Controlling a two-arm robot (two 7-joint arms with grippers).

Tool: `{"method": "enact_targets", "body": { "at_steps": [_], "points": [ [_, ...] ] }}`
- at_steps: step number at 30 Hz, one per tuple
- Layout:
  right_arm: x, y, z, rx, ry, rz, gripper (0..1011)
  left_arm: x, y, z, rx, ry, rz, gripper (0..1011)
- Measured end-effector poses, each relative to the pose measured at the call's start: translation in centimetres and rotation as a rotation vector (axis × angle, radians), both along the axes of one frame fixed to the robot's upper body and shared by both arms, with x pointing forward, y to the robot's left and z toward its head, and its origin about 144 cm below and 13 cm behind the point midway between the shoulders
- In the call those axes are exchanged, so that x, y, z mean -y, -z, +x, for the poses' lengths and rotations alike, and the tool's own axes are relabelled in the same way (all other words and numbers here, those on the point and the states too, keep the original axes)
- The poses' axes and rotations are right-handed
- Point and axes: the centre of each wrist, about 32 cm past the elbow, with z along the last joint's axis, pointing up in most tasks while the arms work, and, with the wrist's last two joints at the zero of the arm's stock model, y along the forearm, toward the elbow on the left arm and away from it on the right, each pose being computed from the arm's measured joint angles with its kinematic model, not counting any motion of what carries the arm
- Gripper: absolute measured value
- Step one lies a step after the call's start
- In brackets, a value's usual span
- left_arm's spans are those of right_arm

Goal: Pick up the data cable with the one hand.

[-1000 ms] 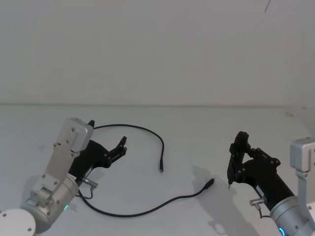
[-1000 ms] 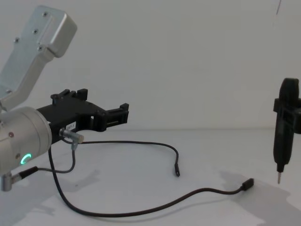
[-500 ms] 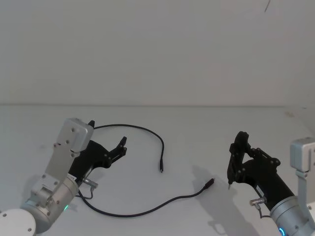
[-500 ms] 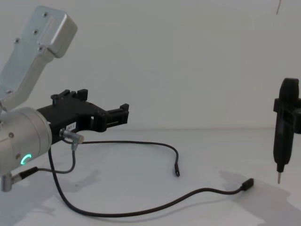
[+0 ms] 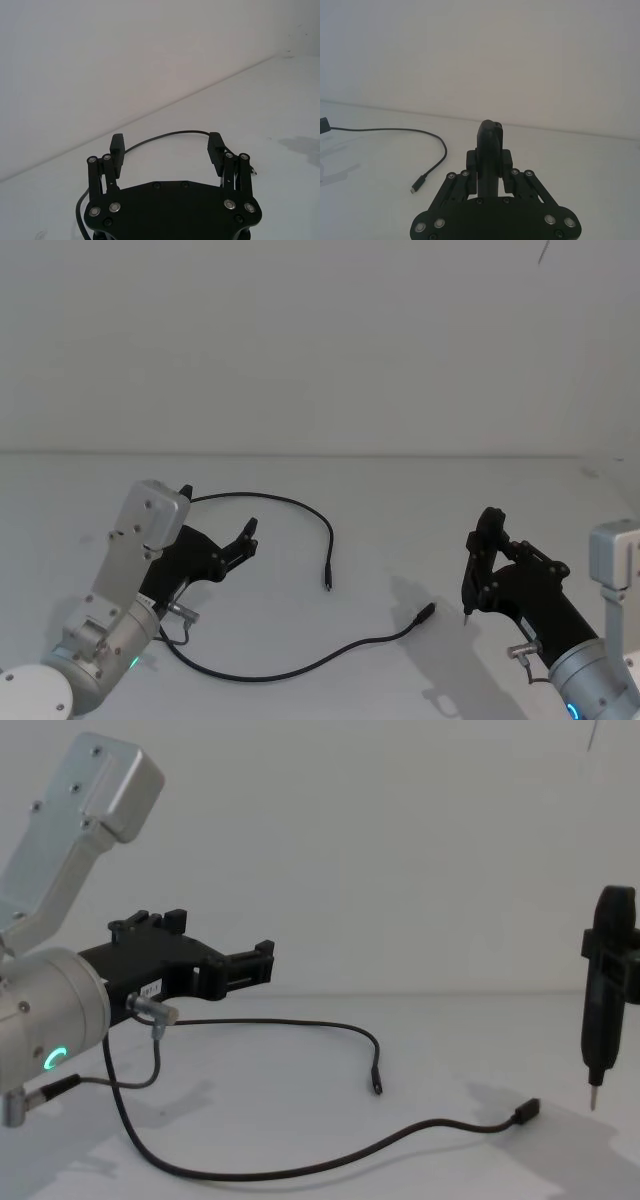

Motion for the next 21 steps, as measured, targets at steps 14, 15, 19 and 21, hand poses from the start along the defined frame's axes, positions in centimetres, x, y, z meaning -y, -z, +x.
{"method": "enact_targets", "body": {
  "at_steps": [14,15,19,21],
  "points": [
    [0.0,0.0,0.0,0.000,0.000,0.000,279,-0.2,-0.8,0.3,-0.016,0.067,0.017,1001],
    [0.0,0.0,0.0,0.000,0.000,0.000,279,-0.3,-0.9,0.3,-0.018,0.074,0.019,1001],
    [0.0,0.0,0.0,0.000,0.000,0.000,279,-0.5,-1.7,0.5,-0.041,0.127,0.030,1001],
    [0.0,0.0,0.0,0.000,0.000,0.000,279,-0.6,-2.1,0.7,-0.057,0.157,0.037,1001]
  ]
}}
